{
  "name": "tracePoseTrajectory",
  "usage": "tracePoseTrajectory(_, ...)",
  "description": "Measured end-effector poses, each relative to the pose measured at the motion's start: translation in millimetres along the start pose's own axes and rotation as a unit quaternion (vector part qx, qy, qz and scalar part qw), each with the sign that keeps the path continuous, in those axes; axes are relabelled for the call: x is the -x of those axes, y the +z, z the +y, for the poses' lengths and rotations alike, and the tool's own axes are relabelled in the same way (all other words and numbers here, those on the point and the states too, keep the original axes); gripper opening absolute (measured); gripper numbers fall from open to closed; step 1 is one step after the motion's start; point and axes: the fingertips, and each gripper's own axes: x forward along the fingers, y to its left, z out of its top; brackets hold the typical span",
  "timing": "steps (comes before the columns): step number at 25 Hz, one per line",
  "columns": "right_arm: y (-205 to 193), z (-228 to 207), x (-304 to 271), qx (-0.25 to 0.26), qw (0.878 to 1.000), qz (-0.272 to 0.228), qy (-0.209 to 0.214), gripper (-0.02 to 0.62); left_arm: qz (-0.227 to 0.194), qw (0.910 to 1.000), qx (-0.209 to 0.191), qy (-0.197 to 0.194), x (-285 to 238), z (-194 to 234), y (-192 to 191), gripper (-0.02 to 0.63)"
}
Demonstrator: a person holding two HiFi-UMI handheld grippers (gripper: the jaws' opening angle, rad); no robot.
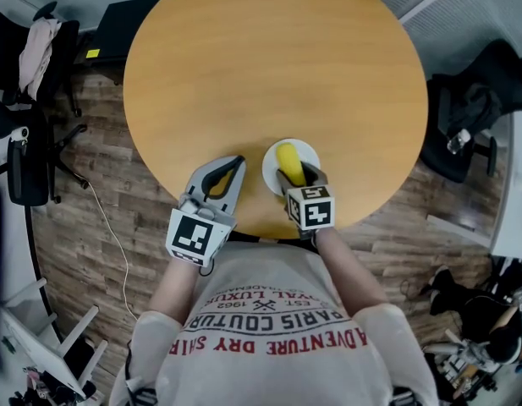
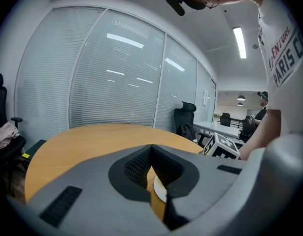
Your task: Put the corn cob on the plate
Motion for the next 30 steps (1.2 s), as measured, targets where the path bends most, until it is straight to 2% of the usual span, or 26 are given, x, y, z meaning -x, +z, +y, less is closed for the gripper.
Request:
tracePoseTrajectory(7, 0, 3, -3, 0.010, 1.000, 0.008, -0.012, 0.267, 0.002, 0.9998, 0.017, 0.014, 6, 7, -1, 0.032)
tracePoseTrajectory(10, 0, 2, -4, 0.010, 1.000, 0.011, -0.012, 0.267, -0.002, 0.9998, 0.007, 0.016, 6, 10, 0, 0.032)
tracePoseTrajectory(12, 1, 3, -5, 0.005, 1.000, 0.011, -0.007, 0.267, -0.007, 0.9999, -0.002, 0.014, 6, 11, 0, 0.032)
tracePoseTrajectory(16, 4, 5, -3, -0.017, 1.000, 0.005, 0.004, 0.268, -0.001, 0.9998, 0.014, 0.011, 5, 7, -1, 0.032)
tracePoseTrajectory(23, 13, 4, 10, -0.021, 1.000, -0.006, 0.001, 0.268, -0.005, 1.0000, 0.000, 0.000, 0, 4, 4, 0.032)
tracePoseTrajectory(27, 32, 7, 28, -0.034, 0.999, -0.037, -0.004, 0.264, -0.010, 0.9998, -0.017, -0.003, 1, 6, 9, 0.032)
tracePoseTrajectory(28, 38, 6, 36, -0.039, 0.998, -0.051, -0.010, 0.242, -0.011, 0.9998, -0.016, -0.004, 1, 5, 11, 0.032)
tracePoseTrajectory(30, 51, 3, 51, -0.042, 0.995, -0.081, -0.031, 0.093, -0.015, 0.9998, -0.011, -0.008, 1, 2, 16, 0.032)
